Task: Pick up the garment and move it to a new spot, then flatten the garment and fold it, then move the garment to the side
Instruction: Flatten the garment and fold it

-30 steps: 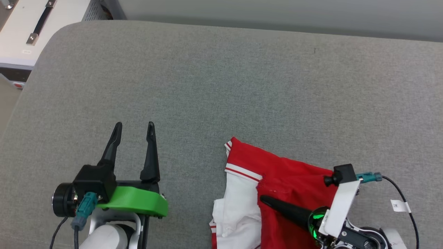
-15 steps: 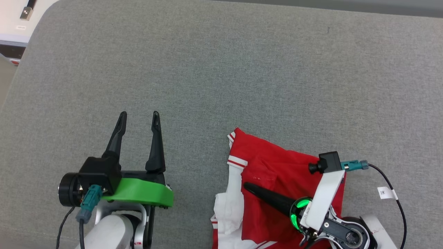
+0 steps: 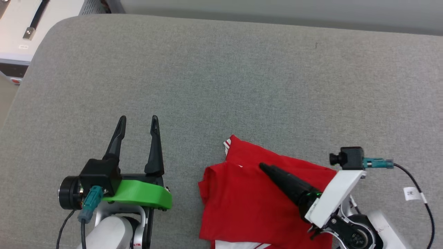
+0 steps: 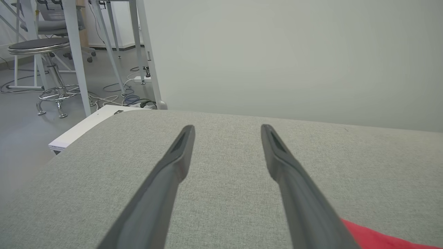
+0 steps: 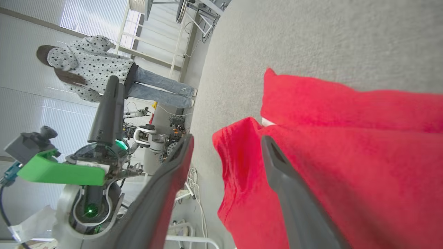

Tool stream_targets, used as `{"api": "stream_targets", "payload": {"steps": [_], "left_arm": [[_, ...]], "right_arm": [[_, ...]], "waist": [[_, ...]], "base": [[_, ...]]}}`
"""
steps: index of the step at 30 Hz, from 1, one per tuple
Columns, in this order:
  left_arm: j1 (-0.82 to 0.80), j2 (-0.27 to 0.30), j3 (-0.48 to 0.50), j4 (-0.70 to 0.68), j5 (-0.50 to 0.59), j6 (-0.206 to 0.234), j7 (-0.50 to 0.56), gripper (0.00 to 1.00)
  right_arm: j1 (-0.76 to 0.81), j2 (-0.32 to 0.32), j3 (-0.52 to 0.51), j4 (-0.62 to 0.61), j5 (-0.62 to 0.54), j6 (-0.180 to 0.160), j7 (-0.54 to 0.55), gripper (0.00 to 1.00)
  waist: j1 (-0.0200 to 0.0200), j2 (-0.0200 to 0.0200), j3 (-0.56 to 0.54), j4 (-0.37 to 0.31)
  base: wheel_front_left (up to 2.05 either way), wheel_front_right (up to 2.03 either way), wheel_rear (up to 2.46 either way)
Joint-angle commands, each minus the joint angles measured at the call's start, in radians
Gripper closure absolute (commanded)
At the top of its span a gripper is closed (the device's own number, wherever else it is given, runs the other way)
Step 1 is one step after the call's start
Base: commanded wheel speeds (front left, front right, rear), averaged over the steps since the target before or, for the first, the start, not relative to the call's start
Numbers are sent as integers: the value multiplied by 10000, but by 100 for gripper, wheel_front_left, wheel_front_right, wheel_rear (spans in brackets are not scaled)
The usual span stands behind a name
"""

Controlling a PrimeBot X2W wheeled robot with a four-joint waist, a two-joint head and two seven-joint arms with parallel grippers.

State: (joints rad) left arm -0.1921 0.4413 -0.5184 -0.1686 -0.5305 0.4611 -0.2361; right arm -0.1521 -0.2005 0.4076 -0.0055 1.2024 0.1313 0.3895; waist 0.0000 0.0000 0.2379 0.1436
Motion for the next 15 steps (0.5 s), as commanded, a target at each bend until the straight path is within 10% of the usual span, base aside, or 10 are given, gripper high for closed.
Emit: {"api": "stream_targets", "payload": {"steps": [1,15], "left_arm": [[131,52,1,59,-39,-46,-27,0],[807,187,288,350,-369,-51,-117,0]], "right_arm": [[-174,-123,-59,33,-397,-6,-460,0],[-133,-193,-2831,882,-5971,-6,-4213,0]], "waist": [[0,0,-362,-195],[0,0,-1303,-1037]], "base": [[0,0,0],[0,0,0]]}}
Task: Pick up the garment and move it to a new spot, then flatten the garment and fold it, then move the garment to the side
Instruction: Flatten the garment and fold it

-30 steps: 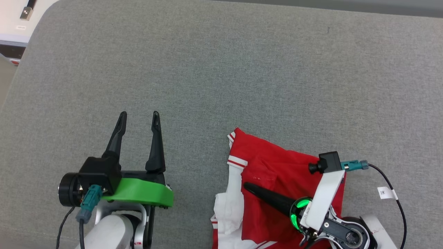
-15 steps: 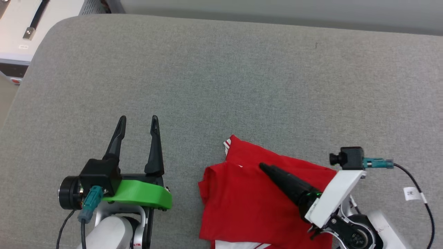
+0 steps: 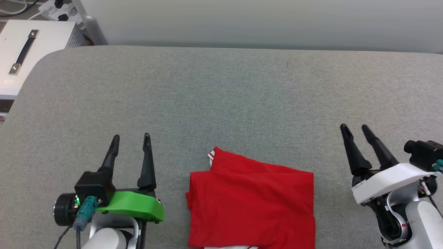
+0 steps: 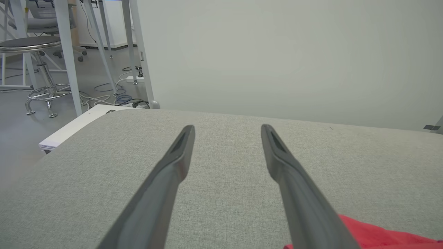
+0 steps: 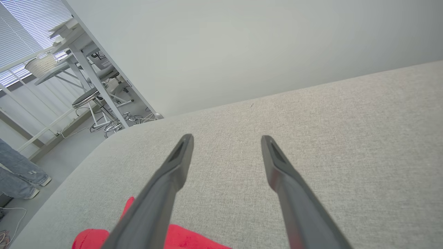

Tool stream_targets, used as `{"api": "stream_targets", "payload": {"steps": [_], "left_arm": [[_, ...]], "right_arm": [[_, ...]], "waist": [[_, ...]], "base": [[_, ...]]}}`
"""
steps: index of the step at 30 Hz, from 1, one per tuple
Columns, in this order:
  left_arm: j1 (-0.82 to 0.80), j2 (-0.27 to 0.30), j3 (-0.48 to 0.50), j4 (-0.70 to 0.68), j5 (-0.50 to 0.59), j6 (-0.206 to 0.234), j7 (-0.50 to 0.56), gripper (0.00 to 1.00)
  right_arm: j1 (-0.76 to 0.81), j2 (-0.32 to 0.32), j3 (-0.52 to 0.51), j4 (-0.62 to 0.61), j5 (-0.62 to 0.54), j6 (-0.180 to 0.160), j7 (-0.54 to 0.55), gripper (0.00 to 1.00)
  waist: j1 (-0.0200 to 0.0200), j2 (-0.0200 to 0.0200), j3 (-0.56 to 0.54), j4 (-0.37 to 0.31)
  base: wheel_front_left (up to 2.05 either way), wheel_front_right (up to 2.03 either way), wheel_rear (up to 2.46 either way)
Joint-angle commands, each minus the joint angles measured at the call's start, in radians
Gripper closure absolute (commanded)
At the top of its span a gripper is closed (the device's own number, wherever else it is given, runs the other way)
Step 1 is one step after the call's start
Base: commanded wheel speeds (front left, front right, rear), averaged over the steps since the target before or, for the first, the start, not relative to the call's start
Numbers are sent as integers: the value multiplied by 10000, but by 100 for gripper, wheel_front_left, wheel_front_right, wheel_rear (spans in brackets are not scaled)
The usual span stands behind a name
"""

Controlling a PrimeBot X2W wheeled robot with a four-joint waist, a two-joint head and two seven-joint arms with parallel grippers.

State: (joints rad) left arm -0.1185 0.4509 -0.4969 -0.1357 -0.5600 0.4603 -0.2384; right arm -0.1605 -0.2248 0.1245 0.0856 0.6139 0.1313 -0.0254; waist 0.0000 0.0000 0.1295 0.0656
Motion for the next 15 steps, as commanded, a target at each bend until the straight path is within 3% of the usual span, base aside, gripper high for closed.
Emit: {"api": "stream_targets", "payload": {"steps": [1,7,15], "left_arm": [[100,140,132,19,-60,-27,-105,0],[339,303,327,57,-31,44,-142,0],[973,144,398,414,-136,-36,-195,0]], "right_arm": [[-4,83,-207,-90,-494,-6,-221,0],[440,223,-881,-651,-2344,-6,-544,0],[1398,435,-1026,-1535,-3370,-6,-253,0]], "waist": [[0,0,-273,-321],[0,0,-603,-612],[0,0,-1161,-911]], "base": [[0,0,0],[0,0,0],[0,0,0]]}}
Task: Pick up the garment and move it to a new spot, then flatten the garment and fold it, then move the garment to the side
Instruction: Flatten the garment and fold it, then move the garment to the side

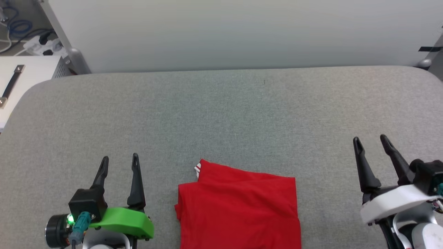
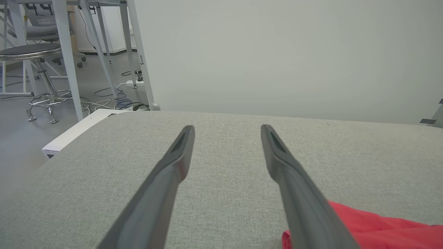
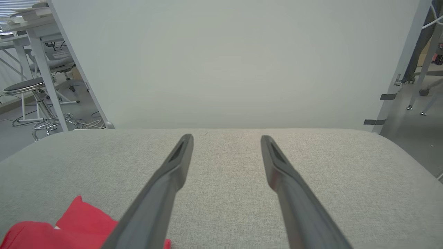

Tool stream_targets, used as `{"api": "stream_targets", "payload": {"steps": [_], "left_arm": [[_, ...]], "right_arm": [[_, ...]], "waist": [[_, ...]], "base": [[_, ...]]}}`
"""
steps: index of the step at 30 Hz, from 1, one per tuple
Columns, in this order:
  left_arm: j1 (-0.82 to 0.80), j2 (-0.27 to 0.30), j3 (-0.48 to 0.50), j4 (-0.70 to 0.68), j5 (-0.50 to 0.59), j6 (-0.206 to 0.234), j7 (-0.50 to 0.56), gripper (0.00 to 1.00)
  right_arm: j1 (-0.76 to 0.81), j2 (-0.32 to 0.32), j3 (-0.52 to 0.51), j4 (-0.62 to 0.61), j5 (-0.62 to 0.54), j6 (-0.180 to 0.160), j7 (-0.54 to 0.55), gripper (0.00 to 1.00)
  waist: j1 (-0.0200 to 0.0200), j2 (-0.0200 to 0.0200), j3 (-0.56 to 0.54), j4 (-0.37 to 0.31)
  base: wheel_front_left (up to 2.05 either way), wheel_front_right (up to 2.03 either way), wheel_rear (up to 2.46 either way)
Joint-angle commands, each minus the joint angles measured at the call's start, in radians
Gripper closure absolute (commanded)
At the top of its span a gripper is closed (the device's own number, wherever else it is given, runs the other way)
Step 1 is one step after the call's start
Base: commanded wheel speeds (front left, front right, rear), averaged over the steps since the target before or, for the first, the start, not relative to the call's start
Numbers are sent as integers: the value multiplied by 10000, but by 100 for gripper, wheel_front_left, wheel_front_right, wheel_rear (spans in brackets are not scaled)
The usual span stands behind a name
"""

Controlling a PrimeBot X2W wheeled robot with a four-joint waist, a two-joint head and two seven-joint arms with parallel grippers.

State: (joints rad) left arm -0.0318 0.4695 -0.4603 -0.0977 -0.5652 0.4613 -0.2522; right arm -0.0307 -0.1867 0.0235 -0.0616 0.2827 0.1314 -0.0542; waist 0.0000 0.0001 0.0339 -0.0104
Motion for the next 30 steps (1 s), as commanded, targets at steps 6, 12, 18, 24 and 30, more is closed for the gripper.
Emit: {"api": "stream_targets", "payload": {"steps": [6,12,18,24,30], "left_arm": [[409,-208,110,343,-127,-247,-80,0],[640,-353,180,556,-92,-418,-89,0],[633,-459,288,678,-7,-533,-93,0],[525,-503,395,758,86,-660,-94,0],[207,-562,499,696,275,-735,-94,0]], "right_arm": [[737,278,-86,-493,-293,-7,253,0],[1062,428,-145,-812,-423,-7,427,0],[1095,480,-247,-969,-503,-7,523,0],[1047,491,-330,-944,-364,-7,599,0],[1029,117,-500,-544,593,-7,1066,0]], "waist": [[0,-1,-474,-262],[0,-1,-529,-297],[0,-1,-468,-286],[0,-1,-298,-262],[0,-1,68,-50]], "base": [[0,0,0],[0,0,0],[0,0,0],[0,0,0],[0,0,0]]}}
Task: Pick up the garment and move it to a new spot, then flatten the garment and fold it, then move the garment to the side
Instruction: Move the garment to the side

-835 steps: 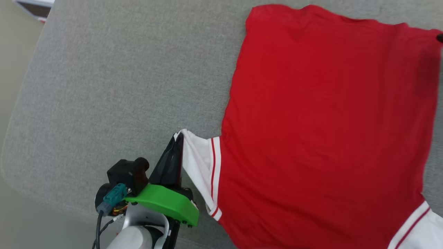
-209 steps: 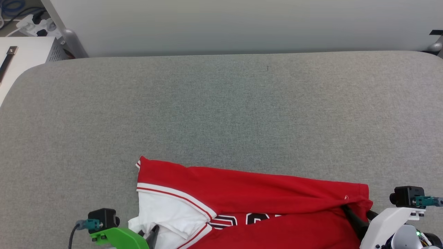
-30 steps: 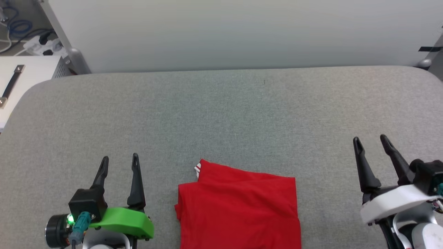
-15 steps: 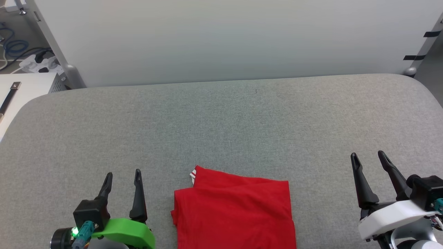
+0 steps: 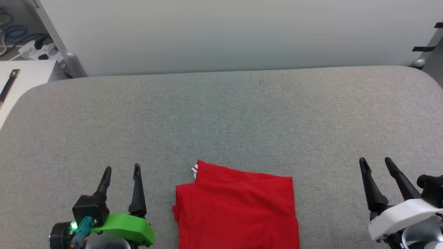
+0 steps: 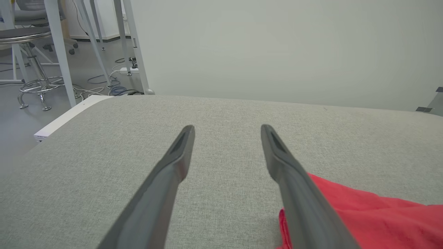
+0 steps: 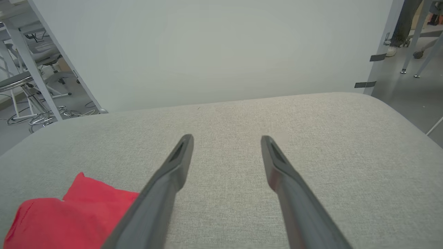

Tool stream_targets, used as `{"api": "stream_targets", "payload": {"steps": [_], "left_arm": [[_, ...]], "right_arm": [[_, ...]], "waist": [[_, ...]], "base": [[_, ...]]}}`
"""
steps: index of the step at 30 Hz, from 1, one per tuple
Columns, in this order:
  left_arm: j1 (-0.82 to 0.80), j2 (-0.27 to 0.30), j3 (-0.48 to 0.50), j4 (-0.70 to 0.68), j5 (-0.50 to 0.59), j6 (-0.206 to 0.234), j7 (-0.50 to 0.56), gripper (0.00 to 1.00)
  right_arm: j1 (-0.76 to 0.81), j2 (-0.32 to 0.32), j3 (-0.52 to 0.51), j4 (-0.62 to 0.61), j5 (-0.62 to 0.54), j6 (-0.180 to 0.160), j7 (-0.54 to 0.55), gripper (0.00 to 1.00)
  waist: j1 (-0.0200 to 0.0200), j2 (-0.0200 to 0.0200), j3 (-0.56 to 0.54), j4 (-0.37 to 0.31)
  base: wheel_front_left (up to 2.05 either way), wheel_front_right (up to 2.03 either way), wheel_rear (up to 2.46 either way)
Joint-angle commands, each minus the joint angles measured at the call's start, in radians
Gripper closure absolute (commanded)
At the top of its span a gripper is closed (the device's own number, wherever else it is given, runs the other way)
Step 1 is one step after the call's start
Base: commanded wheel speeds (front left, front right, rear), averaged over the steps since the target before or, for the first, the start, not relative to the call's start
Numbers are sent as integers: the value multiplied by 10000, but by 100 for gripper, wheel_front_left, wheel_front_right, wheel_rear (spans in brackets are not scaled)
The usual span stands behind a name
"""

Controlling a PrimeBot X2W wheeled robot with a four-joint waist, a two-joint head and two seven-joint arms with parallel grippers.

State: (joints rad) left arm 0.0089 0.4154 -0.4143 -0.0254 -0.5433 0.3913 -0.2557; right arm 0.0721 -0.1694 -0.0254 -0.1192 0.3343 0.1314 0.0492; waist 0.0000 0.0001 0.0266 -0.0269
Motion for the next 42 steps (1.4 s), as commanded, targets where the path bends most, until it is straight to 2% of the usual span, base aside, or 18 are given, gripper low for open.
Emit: {"api": "stream_targets", "payload": {"steps": [1,7,15,24,33,34,35,36,42], "left_arm": [[-253,-39,62,-54,94,-43,-60,0],[-507,-239,139,-211,292,-100,-60,0],[-890,-592,133,-249,581,-287,-60,0],[-1150,-888,242,-131,837,-469,-60,0],[-1286,-1123,414,-71,1035,-632,-60,0],[-1286,-1152,439,-68,1055,-649,-60,0],[-1277,-1174,458,-60,1069,-663,-60,0],[-1258,-1195,484,-49,1086,-677,-60,0],[-1146,-1265,587,36,1142,-777,-61,0]], "right_arm": [[-1,-170,38,123,391,-7,241,0],[-33,-909,752,661,2353,-7,1639,0],[-235,-1441,2297,1453,4009,-7,3116,0],[-890,-1568,3662,2196,4920,-7,3270,0],[-1100,-1637,4410,3030,5514,-7,4007,0],[-1132,-1651,4446,3073,5526,-7,4030,59],[-1155,-1651,4472,3091,5529,-7,4009,84],[-1171,-1640,4503,3131,5561,-7,4024,100],[-1247,-1708,4571,3231,5563,-7,4049,100]], "waist": [[0,-1,223,157],[0,-1,672,459],[0,-1,1339,937],[0,-1,1849,1273],[0,-1,1988,1426],[0,-1,1982,1429],[0,-1,1964,1429],[0,-1,1942,1420],[0,-1,1714,1386]], "base": [[0,0,0],[0,0,0],[0,0,0],[0,0,0],[0,0,0],[0,0,0],[0,0,0],[0,0,0],[0,0,0]]}}
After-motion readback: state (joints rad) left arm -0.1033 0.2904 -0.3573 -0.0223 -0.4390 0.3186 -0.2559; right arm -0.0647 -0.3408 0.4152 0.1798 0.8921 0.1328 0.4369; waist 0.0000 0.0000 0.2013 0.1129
